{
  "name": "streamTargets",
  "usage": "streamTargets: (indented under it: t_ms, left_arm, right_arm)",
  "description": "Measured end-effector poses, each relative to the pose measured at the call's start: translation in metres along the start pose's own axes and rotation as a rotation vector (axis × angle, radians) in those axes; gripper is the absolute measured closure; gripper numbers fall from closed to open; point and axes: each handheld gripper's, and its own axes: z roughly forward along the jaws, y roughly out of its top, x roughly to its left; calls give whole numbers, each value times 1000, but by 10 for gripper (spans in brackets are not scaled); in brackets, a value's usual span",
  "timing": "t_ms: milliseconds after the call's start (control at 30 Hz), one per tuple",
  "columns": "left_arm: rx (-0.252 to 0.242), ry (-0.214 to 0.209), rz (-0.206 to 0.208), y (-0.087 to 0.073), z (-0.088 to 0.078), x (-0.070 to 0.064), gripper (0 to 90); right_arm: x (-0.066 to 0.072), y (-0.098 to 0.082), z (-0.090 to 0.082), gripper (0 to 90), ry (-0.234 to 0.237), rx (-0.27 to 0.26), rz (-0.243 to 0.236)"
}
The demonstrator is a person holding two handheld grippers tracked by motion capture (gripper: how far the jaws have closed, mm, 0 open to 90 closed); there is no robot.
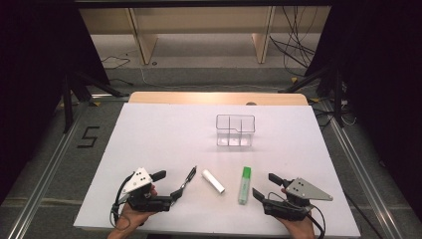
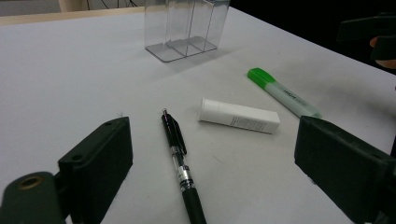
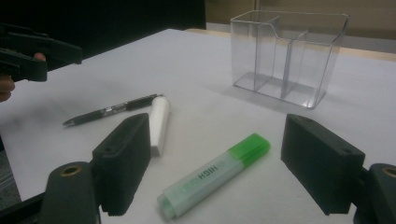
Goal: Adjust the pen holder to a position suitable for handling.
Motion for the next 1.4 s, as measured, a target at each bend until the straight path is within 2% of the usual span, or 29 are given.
streamTargets:
  t_ms: [400,467,567,633,800,833,867,1067,1133,1233,1400]
  left_arm:
    - [4,8,1,0,1,-1,112]
    - [6,7,5,0,2,-1,111]
    - [7,8,3,0,3,-2,112]
    - [7,9,-1,0,3,-2,112]
    - [10,14,1,0,5,-3,112]
    - [10,14,1,0,5,-3,112]
    - [9,15,-1,0,5,-3,112]
    - [10,19,-7,0,5,-2,112]
    - [7,20,-9,0,5,-2,112]
    - [6,21,-10,0,5,-2,112]
    - [11,24,-6,0,6,-2,112]
  right_arm:
    - [-1,1,3,289,-30,17,-21]
    - [-3,2,5,315,-44,19,-13]
    - [-6,4,10,411,-75,53,-29]
    - [-12,7,14,449,-96,68,-21]
    - [-28,17,21,630,-142,61,-10]
    - [-28,17,21,630,-142,61,-10]
    - [-36,23,25,695,-161,56,-10]
    - [-59,35,37,834,-202,32,26]
    - [-66,37,42,878,-222,35,54]
    - [-77,37,50,900,-234,41,93]
    - [-92,37,66,900,-272,82,112]
